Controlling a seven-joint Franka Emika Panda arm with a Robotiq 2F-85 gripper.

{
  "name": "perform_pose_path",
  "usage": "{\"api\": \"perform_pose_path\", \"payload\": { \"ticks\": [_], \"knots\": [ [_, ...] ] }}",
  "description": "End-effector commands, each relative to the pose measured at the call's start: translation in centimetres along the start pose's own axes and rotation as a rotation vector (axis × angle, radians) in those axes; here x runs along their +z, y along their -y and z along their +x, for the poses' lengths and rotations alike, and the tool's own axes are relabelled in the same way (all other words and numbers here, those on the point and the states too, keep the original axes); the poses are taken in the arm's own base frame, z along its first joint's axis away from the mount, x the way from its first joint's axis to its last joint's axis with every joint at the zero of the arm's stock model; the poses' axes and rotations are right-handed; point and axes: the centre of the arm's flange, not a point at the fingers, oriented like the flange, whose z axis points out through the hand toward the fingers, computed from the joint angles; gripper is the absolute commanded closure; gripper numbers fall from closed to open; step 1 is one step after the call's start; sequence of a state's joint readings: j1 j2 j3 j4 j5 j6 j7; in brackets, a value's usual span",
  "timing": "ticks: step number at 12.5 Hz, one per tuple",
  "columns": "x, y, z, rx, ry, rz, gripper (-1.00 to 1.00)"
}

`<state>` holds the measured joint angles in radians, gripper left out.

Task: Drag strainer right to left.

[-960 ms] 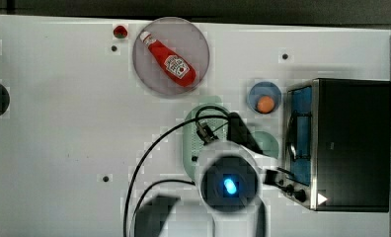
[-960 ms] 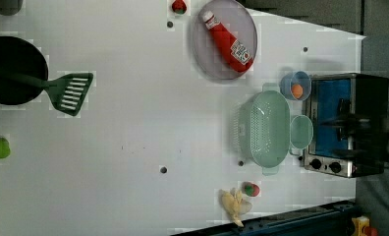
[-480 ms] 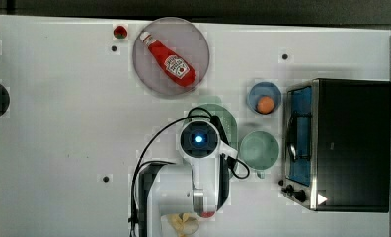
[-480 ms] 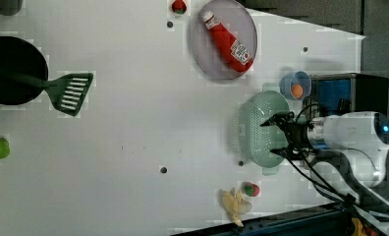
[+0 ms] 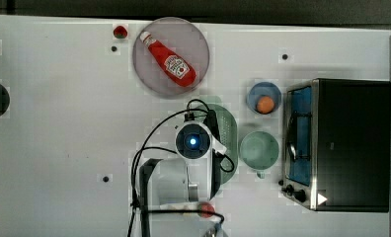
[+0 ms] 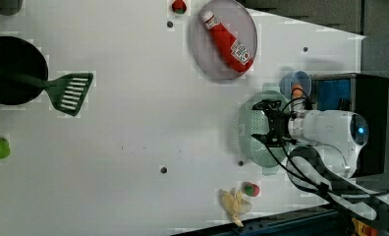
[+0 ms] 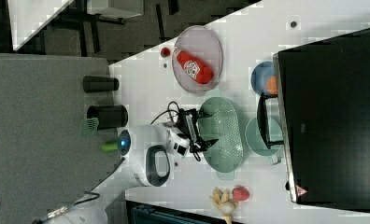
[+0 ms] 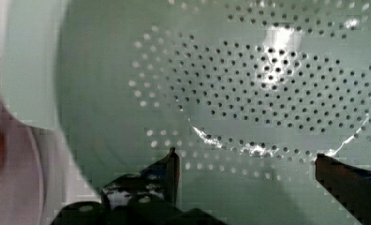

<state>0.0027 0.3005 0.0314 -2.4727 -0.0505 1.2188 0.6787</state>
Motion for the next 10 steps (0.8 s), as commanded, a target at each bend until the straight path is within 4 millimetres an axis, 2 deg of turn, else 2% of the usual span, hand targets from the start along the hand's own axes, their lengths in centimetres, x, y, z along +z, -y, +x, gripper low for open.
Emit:
{"api": "perform_pose_path", "payload": {
  "ticks": [1,4,10],
  "knots": [
    [2.0,-0.6,0.2,0.080,-0.004,0.014,-1.00],
    [2.8,-0.6,-1.3,0.114,0.006,0.009,-1.00],
    [3.0,0.0,-5.9,0.113,0.016,0.008,-1.00]
  ]
}}
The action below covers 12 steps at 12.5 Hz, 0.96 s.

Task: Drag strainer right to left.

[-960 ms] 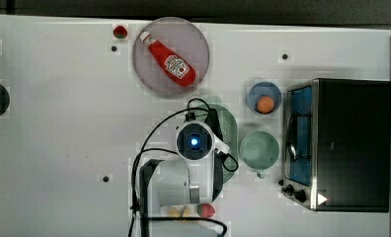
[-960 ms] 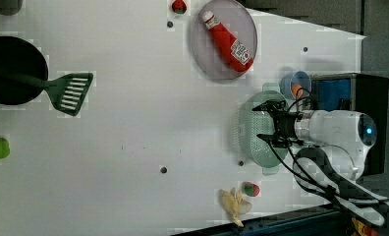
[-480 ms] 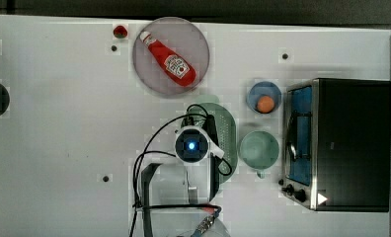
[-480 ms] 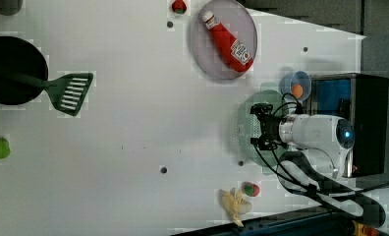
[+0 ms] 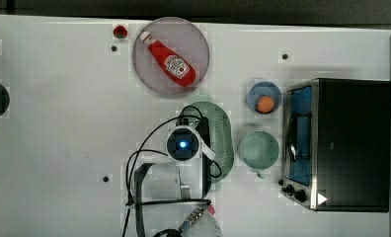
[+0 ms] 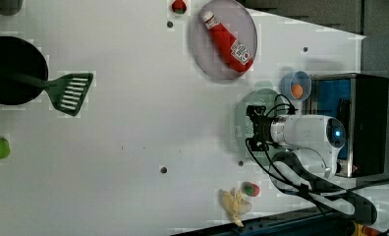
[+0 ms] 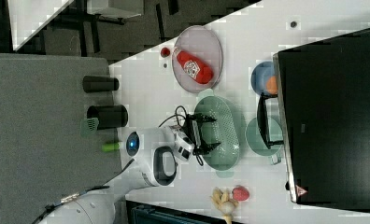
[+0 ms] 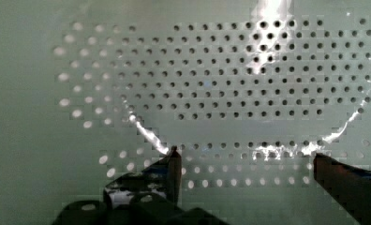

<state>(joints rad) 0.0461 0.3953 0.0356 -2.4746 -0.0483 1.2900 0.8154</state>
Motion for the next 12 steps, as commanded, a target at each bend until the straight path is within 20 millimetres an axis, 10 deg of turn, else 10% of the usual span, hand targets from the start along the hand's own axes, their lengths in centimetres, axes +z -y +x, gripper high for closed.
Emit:
{"api": "perform_pose_path", "payload": {
  "ticks": [1,12],
  "knots": [
    [-0.8,0.5,-4.3,0.009,0.007,0.027,-1.00],
    [-0.8,2.7,-14.2,0.068,0.030,-0.043,-1.00]
  ]
}}
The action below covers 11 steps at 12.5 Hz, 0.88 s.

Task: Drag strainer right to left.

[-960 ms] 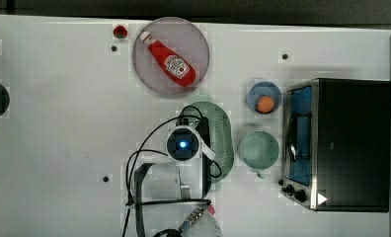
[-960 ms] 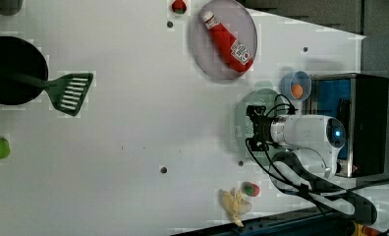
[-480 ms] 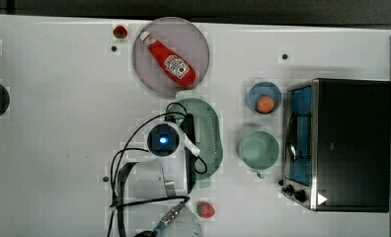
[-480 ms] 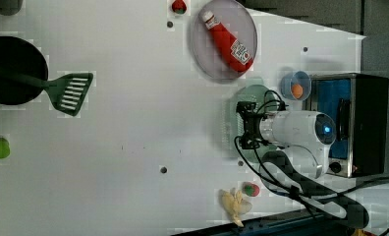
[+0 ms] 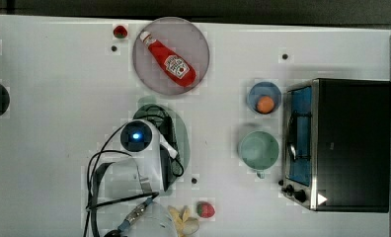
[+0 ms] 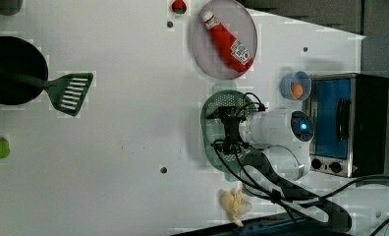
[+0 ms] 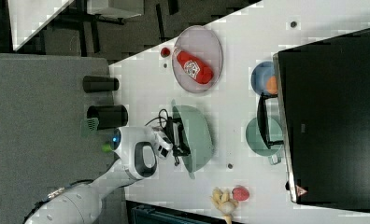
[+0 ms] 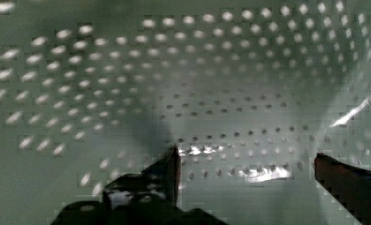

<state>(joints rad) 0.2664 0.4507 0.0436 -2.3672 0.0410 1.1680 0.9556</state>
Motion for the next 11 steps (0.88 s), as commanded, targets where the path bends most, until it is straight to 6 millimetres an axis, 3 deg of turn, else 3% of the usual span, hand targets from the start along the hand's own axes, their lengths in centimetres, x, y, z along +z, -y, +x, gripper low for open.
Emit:
{"api": "perform_pose_path", "payload": {
  "ticks": [1,11],
  "knots": [
    [-1.5,1.3,-4.3,0.075,0.014,0.026,-1.00],
    [-1.5,2.2,-13.4,0.073,0.048,0.021,-1.00]
  ]
}}
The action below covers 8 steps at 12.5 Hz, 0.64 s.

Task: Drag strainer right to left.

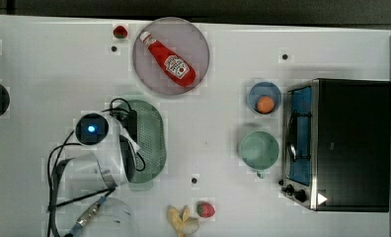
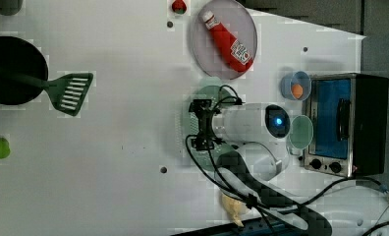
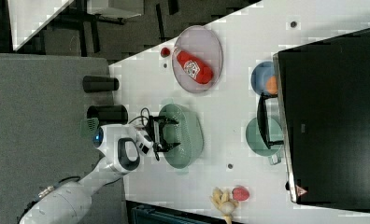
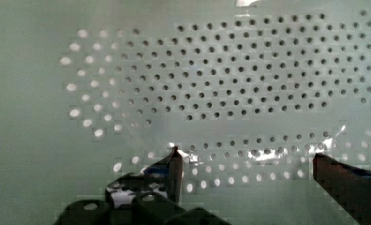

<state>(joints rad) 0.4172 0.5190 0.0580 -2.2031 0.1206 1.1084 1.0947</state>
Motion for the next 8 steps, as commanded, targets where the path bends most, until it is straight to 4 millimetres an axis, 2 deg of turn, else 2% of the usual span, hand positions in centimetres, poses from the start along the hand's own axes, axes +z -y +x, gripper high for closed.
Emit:
{"api": "perform_pose_path", "payload": {
  "ticks": [1,8],
  "knots": [
    [-0.4,-0.4,-4.9,0.043,0.003,0.004,-1.00],
    [0.2,0.3,-11.4,0.059,0.018,0.013,-1.00]
  ]
}}
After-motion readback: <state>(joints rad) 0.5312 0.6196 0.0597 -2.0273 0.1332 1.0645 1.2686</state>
